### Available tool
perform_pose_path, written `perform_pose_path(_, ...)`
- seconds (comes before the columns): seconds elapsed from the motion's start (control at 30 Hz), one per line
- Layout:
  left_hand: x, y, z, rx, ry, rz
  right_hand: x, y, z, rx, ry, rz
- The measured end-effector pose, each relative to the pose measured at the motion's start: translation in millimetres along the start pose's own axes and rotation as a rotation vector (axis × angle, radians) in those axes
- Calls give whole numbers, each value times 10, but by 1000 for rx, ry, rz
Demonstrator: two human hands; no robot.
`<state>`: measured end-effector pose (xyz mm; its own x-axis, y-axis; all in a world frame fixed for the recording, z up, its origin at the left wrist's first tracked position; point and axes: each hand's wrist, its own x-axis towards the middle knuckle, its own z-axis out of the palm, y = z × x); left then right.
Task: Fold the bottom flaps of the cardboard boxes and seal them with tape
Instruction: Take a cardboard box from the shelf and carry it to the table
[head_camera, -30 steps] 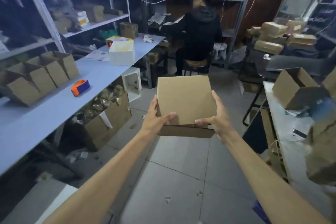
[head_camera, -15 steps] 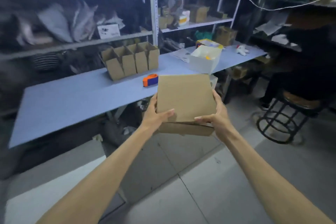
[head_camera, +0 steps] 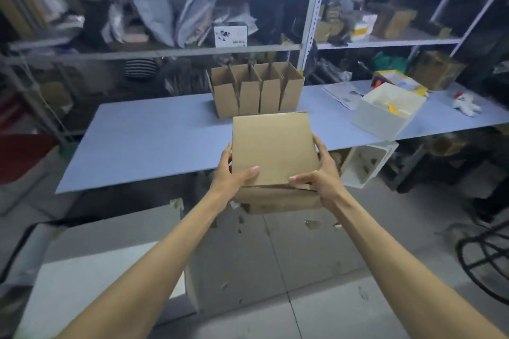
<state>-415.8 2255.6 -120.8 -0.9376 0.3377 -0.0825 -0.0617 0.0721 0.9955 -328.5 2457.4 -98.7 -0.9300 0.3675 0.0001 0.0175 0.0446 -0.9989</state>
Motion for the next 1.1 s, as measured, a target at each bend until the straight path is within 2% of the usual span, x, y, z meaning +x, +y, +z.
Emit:
perform_pose_path(0.37,1240,147,-61,90,5,29,1221,-178,22,-53,-31,7)
perform_pose_path(0.67,2368,126,95,75,61,-1,2552,87,-57,22,-97,51)
perform_pose_path(1.1,3303,-264,229,68,248,-191,3813,692,-47,63,-277,227)
